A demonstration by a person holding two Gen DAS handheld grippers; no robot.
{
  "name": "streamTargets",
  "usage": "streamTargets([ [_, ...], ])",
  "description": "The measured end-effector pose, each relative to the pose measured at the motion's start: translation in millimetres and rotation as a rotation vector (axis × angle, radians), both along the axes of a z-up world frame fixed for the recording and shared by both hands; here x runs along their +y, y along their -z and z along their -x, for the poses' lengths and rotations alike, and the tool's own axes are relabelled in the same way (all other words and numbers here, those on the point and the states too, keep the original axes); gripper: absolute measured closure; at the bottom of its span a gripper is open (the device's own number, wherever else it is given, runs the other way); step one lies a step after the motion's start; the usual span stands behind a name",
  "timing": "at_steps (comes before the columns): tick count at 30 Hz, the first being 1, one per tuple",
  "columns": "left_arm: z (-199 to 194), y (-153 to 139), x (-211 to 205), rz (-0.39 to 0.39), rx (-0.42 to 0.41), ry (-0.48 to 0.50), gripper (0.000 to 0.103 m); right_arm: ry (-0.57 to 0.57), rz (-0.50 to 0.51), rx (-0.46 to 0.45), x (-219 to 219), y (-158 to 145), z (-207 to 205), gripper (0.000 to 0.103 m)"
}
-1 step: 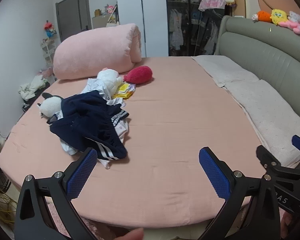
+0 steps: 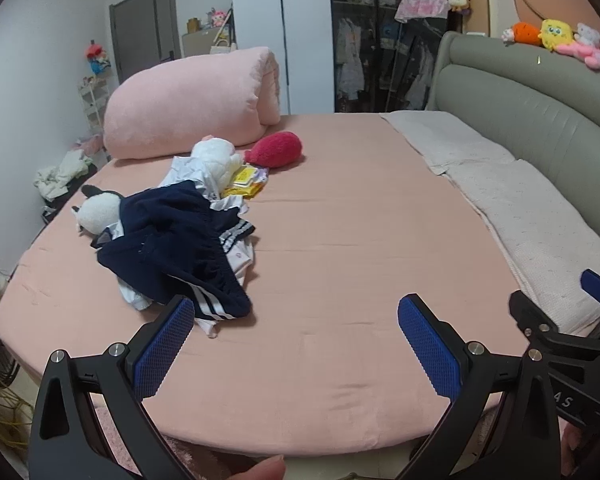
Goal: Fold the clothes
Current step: 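Reach both grippers toward the navy shorts on the clothes pile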
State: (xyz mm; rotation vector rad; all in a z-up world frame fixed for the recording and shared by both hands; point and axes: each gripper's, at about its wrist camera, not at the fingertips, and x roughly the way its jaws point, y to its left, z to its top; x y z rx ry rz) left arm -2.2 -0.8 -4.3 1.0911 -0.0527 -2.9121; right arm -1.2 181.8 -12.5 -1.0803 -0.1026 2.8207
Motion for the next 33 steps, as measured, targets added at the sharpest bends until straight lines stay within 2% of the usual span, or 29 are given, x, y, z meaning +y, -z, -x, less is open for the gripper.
streamTargets([
  [4, 5, 10, -2, -0.009, 0.002, -0.01, 0.0, -0.012, -0.013, -0.002, 4, 3, 4, 0.0],
  [7, 9, 18, -3, -0.016, 0.003, -0.017, 0.0, -0.035, -0.042, -0.003, -15, 3, 2, 0.0],
  [11, 17, 45, -42, -0.196, -0.076, 0.012, 0.0, -0.125, -0.016, 0.001, -19, 16, 11, 0.0],
  [13, 25, 65, -61, -0.277, -0.126, 0.004, 0.0, -0.179, -0.002, -0.029, -18, 30, 23, 0.0],
  [15, 29, 84, -82, -0.299, -0.132, -0.059, 0.0, -0.226, 0.017, -0.069, -25, 43, 39, 0.001],
  [17, 33, 95, -101, -0.268, -0.102, -0.13, 0.001, -0.291, 0.045, -0.117, -39, 55, 62, 0.006],
  [19, 42, 103, -126, -0.244, -0.074, -0.195, 0.007, -0.351, 0.06, -0.136, -64, 61, 86, 0.015],
  [22, 69, 116, -171, -0.284, -0.066, -0.287, 0.031, -0.439, 0.078, -0.158, -107, 70, 124, 0.02],
  [23, 80, 123, -185, -0.308, -0.07, -0.309, 0.045, -0.468, 0.083, -0.172, -125, 76, 136, 0.026],
  [24, 92, 132, -200, -0.344, -0.079, -0.325, 0.046, -0.497, 0.087, -0.185, -143, 82, 149, 0.038],
  [26, 114, 146, -220, -0.441, -0.095, -0.31, 0.045, -0.542, 0.077, -0.22, -172, 94, 170, 0.051],
  [28, 132, 156, -233, -0.516, -0.105, -0.286, 0.037, -0.566, 0.046, -0.253, -199, 113, 186, 0.053],
  [29, 138, 160, -234, -0.532, -0.105, -0.273, 0.028, -0.574, 0.034, -0.268, -210, 122, 192, 0.053],
  [31, 154, 169, -236, -0.515, -0.116, -0.273, 0.027, -0.583, 0.037, -0.298, -225, 138, 199, 0.053],
  [32, 160, 173, -237, -0.511, -0.124, -0.275, 0.03, -0.586, 0.04, -0.31, -227, 143, 200, 0.053],
  [33, 162, 175, -239, -0.535, -0.115, -0.267, 0.052, -0.59, 0.036, -0.322, -230, 148, 201, 0.052],
])
